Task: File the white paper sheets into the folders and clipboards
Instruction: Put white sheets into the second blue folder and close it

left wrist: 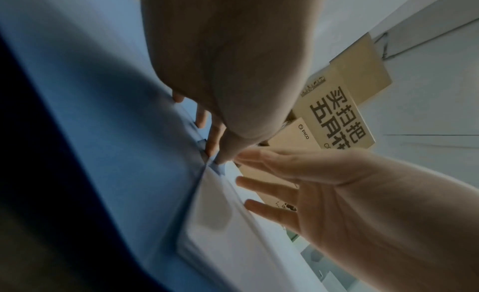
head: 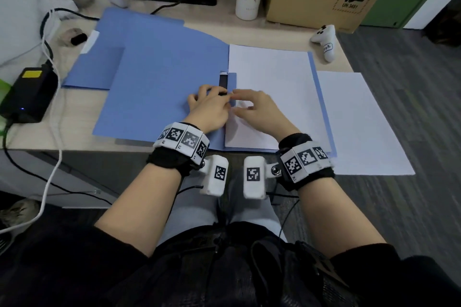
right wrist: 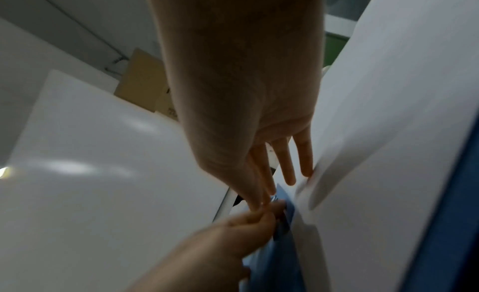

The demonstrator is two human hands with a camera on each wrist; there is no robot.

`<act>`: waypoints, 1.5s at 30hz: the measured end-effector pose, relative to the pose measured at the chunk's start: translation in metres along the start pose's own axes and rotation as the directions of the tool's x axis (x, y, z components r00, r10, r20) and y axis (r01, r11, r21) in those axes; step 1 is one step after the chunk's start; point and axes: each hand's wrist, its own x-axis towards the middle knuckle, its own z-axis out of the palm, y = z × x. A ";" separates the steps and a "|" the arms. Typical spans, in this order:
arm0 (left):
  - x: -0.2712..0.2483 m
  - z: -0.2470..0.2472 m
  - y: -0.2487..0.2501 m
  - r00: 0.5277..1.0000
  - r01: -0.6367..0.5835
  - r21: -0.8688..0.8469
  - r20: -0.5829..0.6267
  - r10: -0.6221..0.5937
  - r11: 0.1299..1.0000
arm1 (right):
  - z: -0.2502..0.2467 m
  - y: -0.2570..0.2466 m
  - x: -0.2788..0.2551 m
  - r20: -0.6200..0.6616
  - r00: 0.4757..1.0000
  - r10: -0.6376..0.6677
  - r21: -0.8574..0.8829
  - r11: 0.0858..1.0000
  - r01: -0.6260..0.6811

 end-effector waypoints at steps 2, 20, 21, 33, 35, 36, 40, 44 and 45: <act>-0.005 -0.006 -0.007 0.999 0.016 -0.030 -0.039 -0.018 0.999 | 0.006 -0.011 0.001 0.064 0.998 -0.001 -0.126 0.992 0.009; -0.079 -0.082 -0.120 0.721 0.460 -0.392 -0.360 -0.592 0.797 | 0.036 -0.068 0.022 0.124 0.956 0.267 -0.543 0.824 -0.160; -0.081 -0.082 -0.123 0.722 0.417 -0.457 -0.358 -0.592 0.785 | 0.036 -0.069 0.023 0.124 0.952 0.279 -0.530 0.830 -0.174; -0.098 -0.109 -0.089 0.886 -0.103 -0.942 -0.232 -0.401 0.319 | 0.028 -0.073 0.007 0.140 0.951 0.275 -0.113 0.959 -0.260; -0.097 -0.106 -0.073 0.918 -0.098 -0.937 -0.216 -0.334 0.335 | 0.022 -0.073 0.002 0.140 0.957 0.255 0.019 0.965 -0.260; -0.096 -0.104 -0.064 0.932 -0.101 -0.931 -0.212 -0.293 0.352 | 0.019 -0.072 0.000 0.145 0.957 0.251 0.064 0.963 -0.263; -0.089 -0.095 -0.031 0.985 -0.098 -0.913 -0.145 -0.091 0.395 | 0.005 -0.066 -0.008 0.118 0.966 0.230 0.210 0.945 -0.251; -0.077 -0.081 -0.008 0.995 -0.101 -0.891 -0.088 0.050 0.443 | -0.011 -0.056 -0.018 0.043 0.988 0.149 0.423 0.893 -0.153; -0.074 -0.078 -0.001 0.994 -0.106 -0.879 -0.083 0.069 0.464 | -0.015 -0.052 -0.020 0.013 0.993 0.116 0.465 0.879 -0.109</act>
